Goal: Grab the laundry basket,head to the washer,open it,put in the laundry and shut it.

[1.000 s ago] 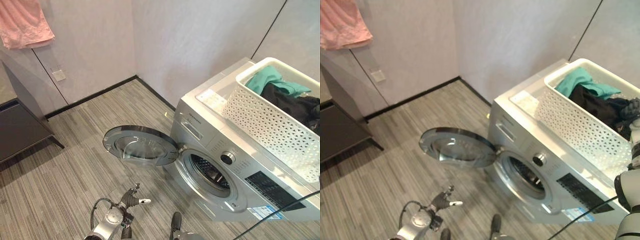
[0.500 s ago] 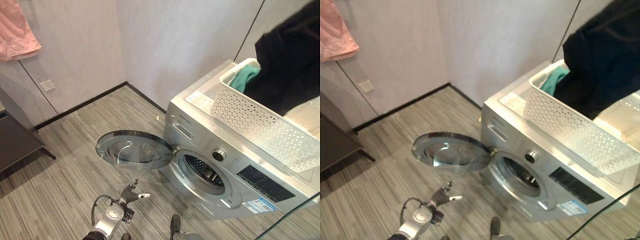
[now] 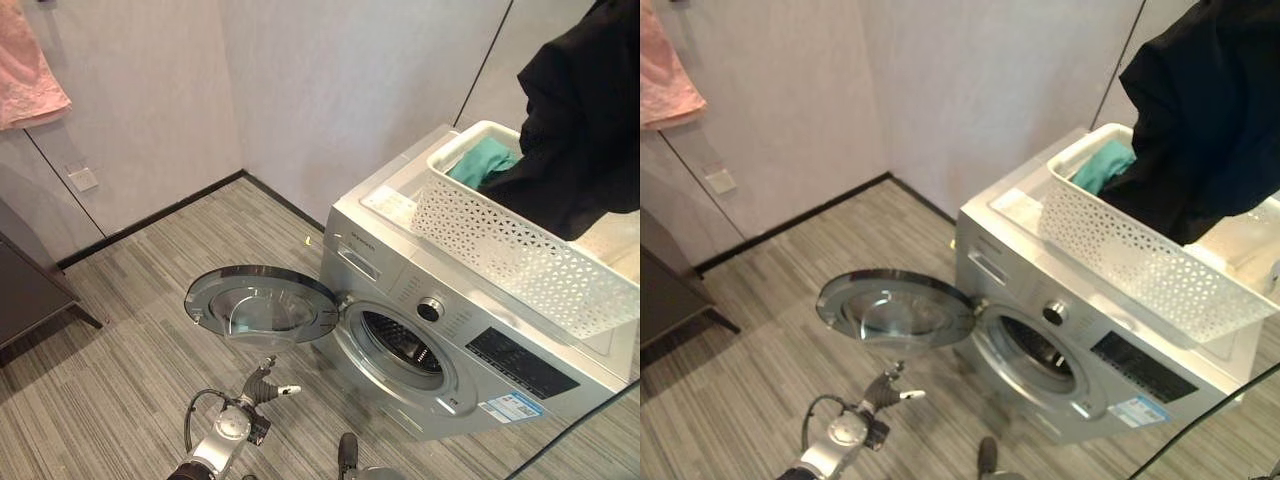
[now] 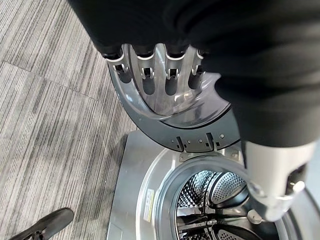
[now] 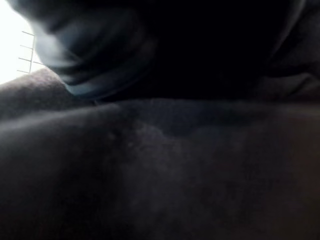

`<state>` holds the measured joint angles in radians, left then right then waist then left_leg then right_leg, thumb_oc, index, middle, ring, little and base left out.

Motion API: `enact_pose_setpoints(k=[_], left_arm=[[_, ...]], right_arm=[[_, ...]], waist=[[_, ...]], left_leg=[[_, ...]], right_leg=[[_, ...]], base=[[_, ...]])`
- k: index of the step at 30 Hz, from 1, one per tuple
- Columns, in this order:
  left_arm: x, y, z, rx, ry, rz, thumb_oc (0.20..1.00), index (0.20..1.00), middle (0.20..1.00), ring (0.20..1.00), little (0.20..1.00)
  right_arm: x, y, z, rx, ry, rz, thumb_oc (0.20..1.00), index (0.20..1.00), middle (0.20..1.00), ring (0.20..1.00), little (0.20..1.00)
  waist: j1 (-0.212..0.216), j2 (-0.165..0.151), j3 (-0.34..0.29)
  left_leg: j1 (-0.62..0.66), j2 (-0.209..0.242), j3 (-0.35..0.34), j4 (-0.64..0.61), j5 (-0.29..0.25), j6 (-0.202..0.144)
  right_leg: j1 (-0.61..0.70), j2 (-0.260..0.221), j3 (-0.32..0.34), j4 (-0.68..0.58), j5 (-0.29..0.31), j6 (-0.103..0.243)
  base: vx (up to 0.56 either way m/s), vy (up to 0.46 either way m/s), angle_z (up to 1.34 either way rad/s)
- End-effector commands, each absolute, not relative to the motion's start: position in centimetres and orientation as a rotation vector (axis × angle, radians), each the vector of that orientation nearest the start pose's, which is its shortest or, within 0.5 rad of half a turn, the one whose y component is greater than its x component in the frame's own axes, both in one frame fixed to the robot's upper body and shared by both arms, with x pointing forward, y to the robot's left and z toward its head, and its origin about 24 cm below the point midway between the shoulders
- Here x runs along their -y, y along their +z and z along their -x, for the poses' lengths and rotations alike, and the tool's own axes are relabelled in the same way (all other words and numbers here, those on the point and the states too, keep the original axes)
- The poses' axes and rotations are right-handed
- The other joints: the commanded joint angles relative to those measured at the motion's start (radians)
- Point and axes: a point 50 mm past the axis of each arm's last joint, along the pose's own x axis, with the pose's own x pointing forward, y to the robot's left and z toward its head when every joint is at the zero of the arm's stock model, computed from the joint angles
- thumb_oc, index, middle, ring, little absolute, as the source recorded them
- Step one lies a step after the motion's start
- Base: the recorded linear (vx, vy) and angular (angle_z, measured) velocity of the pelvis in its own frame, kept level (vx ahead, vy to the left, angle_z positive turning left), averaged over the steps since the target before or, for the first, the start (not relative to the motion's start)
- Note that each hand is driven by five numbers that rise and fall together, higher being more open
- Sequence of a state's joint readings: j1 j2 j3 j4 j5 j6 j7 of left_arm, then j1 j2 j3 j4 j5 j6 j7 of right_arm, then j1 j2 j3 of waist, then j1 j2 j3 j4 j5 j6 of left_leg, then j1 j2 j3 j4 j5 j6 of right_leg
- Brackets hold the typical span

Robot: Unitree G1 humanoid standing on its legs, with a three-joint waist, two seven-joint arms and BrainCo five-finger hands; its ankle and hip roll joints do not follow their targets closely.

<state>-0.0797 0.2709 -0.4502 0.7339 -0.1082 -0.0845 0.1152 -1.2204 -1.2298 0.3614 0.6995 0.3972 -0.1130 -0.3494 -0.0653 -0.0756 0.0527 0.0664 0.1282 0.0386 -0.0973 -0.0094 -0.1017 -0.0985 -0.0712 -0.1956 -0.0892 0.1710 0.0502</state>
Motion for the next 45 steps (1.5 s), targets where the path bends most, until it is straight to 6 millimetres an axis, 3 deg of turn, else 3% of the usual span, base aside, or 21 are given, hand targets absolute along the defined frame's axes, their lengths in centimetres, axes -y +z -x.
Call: enact_pose_setpoints(k=[1, 3, 9, 16, 17, 18, 23, 24, 26, 27, 29, 30, 31, 32, 35, 36, 38, 39, 40, 41, 45], left_arm=[[-16.7, -8.1, -22.9, -0.491, -0.220, -0.460, 1.000, 1.000, 1.000, 1.000, 1.000], [-17.2, -7.7, -23.3, -0.474, -0.211, -0.474, 1.000, 1.000, 1.000, 1.000, 1.000], [-17.6, -7.1, -23.8, -0.442, -0.197, -0.493, 1.000, 1.000, 1.000, 1.000, 1.000], [-17.7, -7.2, -23.6, -0.443, -0.201, -0.516, 1.000, 1.000, 1.000, 1.000, 1.000], [-17.4, -7.3, -23.5, -0.447, -0.200, -0.519, 1.000, 1.000, 1.000, 1.000, 1.000], [-17.4, -7.5, -23.4, -0.452, -0.201, -0.523, 1.000, 1.000, 1.000, 1.000, 1.000], [-17.2, -8.0, -22.8, -0.472, -0.208, -0.529, 1.000, 1.000, 1.000, 1.000, 1.000], [-17.4, -8.1, -22.7, -0.478, -0.186, -0.524, 1.000, 1.000, 1.000, 1.000, 1.000], [-18.1, -8.0, -22.7, -0.484, -0.160, -0.536, 1.000, 1.000, 1.000, 1.000, 1.000], [-18.5, -8.1, -22.6, -0.493, -0.138, -0.535, 1.000, 1.000, 1.000, 1.000, 1.000], [-18.8, -8.1, -22.6, -0.492, -0.145, -0.559, 1.000, 1.000, 1.000, 1.000, 1.000], [-18.7, -8.5, -22.2, -0.518, -0.112, -0.527, 1.000, 1.000, 1.000, 1.000, 1.000], [-18.9, -8.7, -22.0, -0.535, -0.089, -0.509, 1.000, 1.000, 1.000, 1.000, 1.000], [-19.0, -8.7, -22.0, -0.536, -0.088, -0.512, 1.000, 1.000, 1.000, 1.000, 1.000], [-20.3, -8.8, -21.6, -0.564, 0.013, -0.441, 1.000, 1.000, 1.000, 1.000, 1.000], [-20.8, -8.5, -21.4, -0.554, 0.030, -0.436, 1.000, 1.000, 1.000, 1.000, 1.000], [-21.2, -8.3, -21.3, -0.547, 0.039, -0.434, 1.000, 1.000, 1.000, 1.000, 1.000], [-21.4, -7.9, -21.4, -0.524, 0.045, -0.430, 1.000, 1.000, 1.000, 1.000, 1.000], [-21.5, -7.9, -21.3, -0.526, 0.047, -0.431, 1.000, 1.000, 1.000, 1.000, 1.000], [-21.3, -7.3, -21.9, -0.491, 0.038, -0.423, 1.000, 1.000, 1.000, 1.000, 1.000], [-20.7, -5.9, -22.9, -0.409, -0.008, -0.413, 1.000, 1.000, 1.000, 1.000, 1.000]], right_arm=[[36.4, 46.6, -24.6, 0.930, -0.865, 0.561, 0.200, 0.200, 0.200, 0.200, 0.200], [36.0, 48.0, -23.8, 0.967, -0.862, 0.552, 0.200, 0.200, 0.200, 0.200, 0.200], [34.0, 49.4, -21.9, 1.109, -0.823, 0.606, 0.200, 0.200, 0.200, 0.200, 0.200], [33.0, 49.4, -19.4, 1.252, -0.832, 0.631, 0.200, 0.200, 0.200, 0.200, 0.200], [33.1, 49.7, -17.3, 1.338, -0.885, 0.630, 0.200, 0.200, 0.200, 0.200, 0.200], [33.4, 49.7, -16.5, 1.355, -0.910, 0.638, 0.200, 0.200, 0.200, 0.200, 0.200], [33.7, 48.6, -15.0, 1.373, -0.936, 0.700, 0.200, 0.200, 0.200, 0.200, 0.200], [33.6, 47.2, -15.2, 1.374, -0.921, 0.715, 0.200, 0.200, 0.200, 0.200, 0.200], [34.0, 45.4, -15.6, 1.343, -0.912, 0.718, 0.200, 0.200, 0.200, 0.200, 0.200], [34.3, 43.4, -15.4, 1.328, -0.911, 0.726, 0.200, 0.200, 0.200, 0.200, 0.200], [34.6, 41.5, -14.9, 1.301, -0.915, 0.739, 0.200, 0.200, 0.200, 0.200, 0.200], [34.4, 38.2, -15.7, 1.237, -0.861, 0.734, 0.200, 0.200, 0.200, 0.200, 0.200], [34.2, 36.2, -16.2, 1.191, -0.835, 0.718, 0.200, 0.200, 0.200, 0.200, 0.200], [34.2, 36.0, -16.1, 1.189, -0.837, 0.717, 0.200, 0.200, 0.200, 0.200, 0.200], [32.3, 31.5, -18.3, 1.063, -0.698, 0.684, 0.200, 0.200, 0.200, 0.200, 0.200], [30.8, 29.6, -19.7, 0.998, -0.589, 0.667, 0.200, 0.200, 0.200, 0.200, 0.200], [29.9, 28.7, -20.4, 0.966, -0.528, 0.653, 0.200, 0.200, 0.200, 0.200, 0.200], [27.8, 26.4, -22.0, 0.894, -0.375, 0.587, 0.200, 0.200, 0.200, 0.200, 0.200], [27.7, 26.4, -22.0, 0.893, -0.373, 0.584, 0.200, 0.200, 0.200, 0.200, 0.200], [25.9, 24.4, -22.6, 0.828, -0.238, 0.531, 0.200, 0.200, 0.200, 0.200, 0.200], [22.3, 23.2, -24.1, 0.801, -0.003, 0.428, 0.200, 0.200, 0.200, 0.200, 0.200]], waist=[[0.021, -0.050, -0.021], [0.016, -0.055, -0.020], [-0.006, -0.047, -0.014], [-0.032, -0.044, -0.013], [-0.054, -0.030, -0.009], [-0.063, -0.029, -0.008], [-0.104, -0.019, -0.009], [-0.133, -0.017, -0.001], [-0.141, -0.020, 0.007], [-0.148, -0.017, 0.013], [-0.124, -0.027, 0.019], [-0.111, -0.008, 0.031], [-0.097, -0.004, 0.034], [-0.095, -0.008, 0.033], [-0.063, 0.003, 0.035], [-0.044, 0.004, 0.033], [-0.031, 0.001, 0.024], [-0.003, -0.012, 0.010], [-0.004, -0.014, 0.009], [0.018, -0.034, -0.005], [0.045, -0.038, -0.001]], left_leg=[[0.005, 0.007, 0.006, 0.010, -0.084, 0.031], [0.010, 0.001, 0.011, 0.010, -0.086, 0.037], [0.021, -0.026, 0.028, 0.016, -0.102, 0.065], [0.033, -0.069, 0.049, 0.012, -0.122, 0.097], [0.036, -0.095, 0.050, 0.010, -0.128, 0.109], [0.037, -0.105, 0.049, 0.010, -0.131, 0.114], [0.038, -0.136, 0.052, 0.010, -0.138, 0.129], [0.036, -0.145, 0.067, 0.010, -0.129, 0.134], [0.037, -0.140, 0.075, 0.010, -0.135, 0.141], [0.036, -0.137, 0.096, 0.010, -0.133, 0.147], [0.036, -0.134, 0.108, 0.010, -0.132, 0.149], [0.035, -0.126, 0.132, 0.010, -0.123, 0.159], [0.032, -0.121, 0.143, 0.010, -0.116, 0.164], [0.029, -0.121, 0.145, 0.010, -0.111, 0.163], [0.006, -0.111, 0.189, 0.015, -0.088, 0.178], [-0.011, -0.110, 0.217, 0.020, -0.087, 0.184], [-0.018, -0.115, 0.233, 0.021, -0.086, 0.186], [-0.039, -0.119, 0.261, 0.027, -0.082, 0.183], [-0.038, -0.119, 0.262, 0.028, -0.082, 0.183], [-0.063, -0.129, 0.275, 0.039, -0.078, 0.178], [-0.091, -0.100, 0.301, 0.045, -0.063, 0.155]], right_leg=[[0.094, -0.080, 0.046, 0.042, -0.159, 0.107], [0.087, -0.084, 0.055, 0.053, -0.156, 0.111], [0.076, -0.103, 0.079, 0.067, -0.137, 0.132], [0.048, -0.138, 0.117, 0.084, -0.100, 0.161], [0.036, -0.158, 0.129, 0.103, -0.075, 0.171], [0.032, -0.166, 0.137, 0.110, -0.058, 0.175], [0.016, -0.191, 0.167, 0.122, -0.009, 0.184], [-0.010, -0.196, 0.178, 0.132, 0.038, 0.186], [-0.028, -0.185, 0.179, 0.147, 0.036, 0.186], [-0.033, -0.171, 0.166, 0.165, -0.005, 0.175], [-0.034, -0.158, 0.153, 0.191, -0.047, 0.163], [-0.030, -0.127, 0.110, 0.271, -0.117, 0.143], [-0.036, -0.115, 0.091, 0.320, -0.145, 0.133], [-0.042, -0.115, 0.093, 0.324, -0.144, 0.130], [-0.031, -0.099, 0.029, 0.458, -0.219, 0.108], [-0.005, -0.104, 0.012, 0.504, -0.258, 0.101], [0.020, -0.113, 0.005, 0.503, -0.261, 0.103], [0.080, -0.126, 0.006, 0.451, -0.260, 0.104], [0.083, -0.125, 0.007, 0.446, -0.258, 0.105], [0.146, -0.125, 0.024, 0.365, -0.254, 0.114], [0.173, -0.118, 0.068, 0.200, -0.249, 0.118]], base=[[-0.01, 0.057, -0.01], [-0.01, 0.067, -0.03], [-0.02, 0.126, -0.10], [-0.03, 0.167, -0.13], [-0.06, 0.256, -0.11], [-0.07, 0.261, -0.04], [-0.06, 0.150, -0.09], [-0.09, 0.120, -0.02], [-0.11, 0.123, -0.29], [-0.12, 0.121, -0.67], [-0.11, 0.119, -0.73], [-0.17, 0.131, -0.47], [-0.14, 0.081, -0.27], [-0.10, 0.025, -0.40], [-0.17, -0.006, -0.69], [-0.13, -0.022, -0.75], [-0.11, -0.077, -0.45], [-0.11, -0.110, -0.36], [-0.15, -0.206, -0.49], [-0.12, -0.212, -0.33], [-0.11, -0.199, -0.34]])
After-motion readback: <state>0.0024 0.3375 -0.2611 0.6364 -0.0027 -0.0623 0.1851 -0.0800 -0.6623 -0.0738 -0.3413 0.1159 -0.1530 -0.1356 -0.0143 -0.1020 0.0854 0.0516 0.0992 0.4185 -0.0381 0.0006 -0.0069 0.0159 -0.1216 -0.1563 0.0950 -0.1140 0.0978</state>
